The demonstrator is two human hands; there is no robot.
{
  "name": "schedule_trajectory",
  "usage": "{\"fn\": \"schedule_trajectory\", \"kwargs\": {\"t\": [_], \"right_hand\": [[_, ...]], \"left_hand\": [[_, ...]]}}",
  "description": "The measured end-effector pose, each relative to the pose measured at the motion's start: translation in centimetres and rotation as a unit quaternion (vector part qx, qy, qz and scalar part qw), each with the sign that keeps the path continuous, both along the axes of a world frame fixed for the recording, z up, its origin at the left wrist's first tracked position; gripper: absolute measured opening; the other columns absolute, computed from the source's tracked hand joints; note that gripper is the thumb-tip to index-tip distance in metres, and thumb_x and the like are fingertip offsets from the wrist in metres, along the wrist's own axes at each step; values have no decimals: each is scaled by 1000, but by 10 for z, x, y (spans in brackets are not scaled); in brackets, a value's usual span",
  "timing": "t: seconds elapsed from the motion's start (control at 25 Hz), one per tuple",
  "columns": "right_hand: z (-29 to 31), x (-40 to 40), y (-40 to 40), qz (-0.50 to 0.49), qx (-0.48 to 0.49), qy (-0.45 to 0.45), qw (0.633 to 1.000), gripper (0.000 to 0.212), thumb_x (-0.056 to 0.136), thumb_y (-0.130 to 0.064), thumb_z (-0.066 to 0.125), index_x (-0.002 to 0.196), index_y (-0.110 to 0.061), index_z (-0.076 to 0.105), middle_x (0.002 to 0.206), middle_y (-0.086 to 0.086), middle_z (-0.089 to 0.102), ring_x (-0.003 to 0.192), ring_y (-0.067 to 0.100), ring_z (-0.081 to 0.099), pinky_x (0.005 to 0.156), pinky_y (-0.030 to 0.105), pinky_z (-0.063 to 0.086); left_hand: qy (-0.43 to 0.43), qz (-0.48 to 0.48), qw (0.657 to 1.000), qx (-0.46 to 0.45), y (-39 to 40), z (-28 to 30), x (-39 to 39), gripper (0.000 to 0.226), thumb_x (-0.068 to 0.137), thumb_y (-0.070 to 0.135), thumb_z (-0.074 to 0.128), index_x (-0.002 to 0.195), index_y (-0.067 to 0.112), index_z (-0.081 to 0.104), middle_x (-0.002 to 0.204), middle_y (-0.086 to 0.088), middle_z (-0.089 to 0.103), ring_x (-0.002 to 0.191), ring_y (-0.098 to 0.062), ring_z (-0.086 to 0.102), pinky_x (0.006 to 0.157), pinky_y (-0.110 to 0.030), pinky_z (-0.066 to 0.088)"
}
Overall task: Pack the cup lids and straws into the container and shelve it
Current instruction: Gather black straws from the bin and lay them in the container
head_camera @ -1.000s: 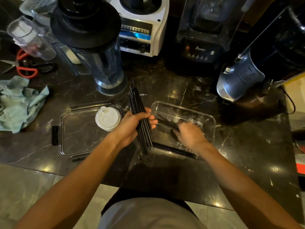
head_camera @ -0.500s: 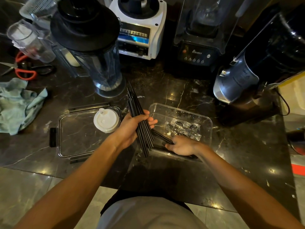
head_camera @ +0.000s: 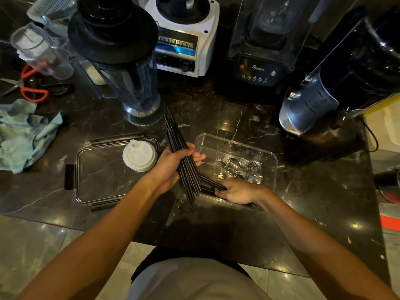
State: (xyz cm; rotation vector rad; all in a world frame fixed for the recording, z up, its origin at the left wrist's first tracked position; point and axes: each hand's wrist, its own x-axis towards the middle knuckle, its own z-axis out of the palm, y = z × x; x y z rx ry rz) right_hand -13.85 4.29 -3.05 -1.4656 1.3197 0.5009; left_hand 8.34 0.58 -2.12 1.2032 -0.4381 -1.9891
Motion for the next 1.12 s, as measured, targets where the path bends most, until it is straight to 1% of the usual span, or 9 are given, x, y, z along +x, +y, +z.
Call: {"fn": "schedule_trajectory", "kwargs": {"t": [0.08, 0.12, 0.28, 0.4, 0.6, 0.68, 0.88, 1.0, 1.12], "right_hand": [[3, -8, 5, -15, -2, -8, 1000, 44, 105, -53, 46, 136, -24, 60, 125, -1, 66, 114, 18, 61, 104, 41, 50], [6, -13, 8, -31, 2, -18, 999, 44, 105, -54, 46, 137, -26, 59, 125, -2, 67, 114, 17, 61, 103, 40, 50], [17, -24, 23, -96, 8, -86, 992, 27, 107, -45, 50, 122, -27, 63, 92, -5, 65, 86, 12, 60, 73, 27, 46], [16, -27, 31, -111, -30, -121, 986, 24, 106, -37, 56, 128, -29, 62, 104, 4, 71, 93, 15, 65, 80, 29, 51], [11, -28, 55, -91, -141, -133, 977, 6, 105, -31, 59, 110, -29, 62, 93, 3, 66, 82, 17, 64, 75, 39, 53], [8, -28, 63, -101, -167, -120, 973, 6, 106, -31, 57, 103, -37, 58, 87, -1, 62, 75, 11, 59, 68, 34, 49], [7, -28, 66, -136, -194, -154, 959, 8, 106, -30, 57, 104, -38, 57, 89, -2, 62, 77, 11, 60, 67, 30, 48], [9, -29, 62, -203, -193, -194, 940, 12, 106, -23, 56, 107, -35, 57, 86, -7, 63, 76, 0, 59, 70, 18, 46], [14, -27, 44, -333, -198, -206, 898, 11, 108, -17, 52, 110, -26, 57, 77, -3, 61, 70, 8, 61, 71, 27, 52]], "left_hand": [[6, 2, 1000, 0, 0, 0, 1, 20, 100, 0, 55, 120, 1, 59, 95, -19, 72, 110, -36, 73, 96, -44, 59], [8, 2, 1000, 0, 0, 0, 2, 21, 100, 0, 55, 120, 1, 59, 95, -20, 72, 111, -37, 72, 96, -44, 59], [36, 18, 999, 18, 0, -2, 4, 13, 101, 1, 54, 111, 3, 62, 93, -18, 72, 109, -37, 73, 94, -46, 60], [66, 46, 996, 44, -1, -4, 10, 13, 102, 3, 52, 110, 6, 62, 93, -15, 71, 108, -35, 74, 93, -46, 61], [70, 86, 992, 59, -9, 4, 14, 15, 103, 4, 50, 101, 10, 64, 88, -11, 70, 96, -28, 77, 93, -45, 60], [69, 91, 992, 57, -11, 8, 14, 16, 102, 4, 51, 99, 11, 65, 89, -10, 70, 94, -27, 77, 93, -45, 60], [55, 87, 994, 45, -18, 12, 23, 14, 101, 6, 54, 103, 14, 65, 93, -7, 73, 97, -24, 77, 90, -42, 59], [67, 69, 995, 39, -20, 13, 30, 14, 99, 6, 57, 106, 14, 66, 99, -8, 74, 102, -25, 76, 89, -44, 61], [98, 51, 993, 36, -15, 15, 31, 14, 99, 5, 56, 105, 13, 66, 105, -12, 75, 107, -28, 75, 92, -46, 61]]}}
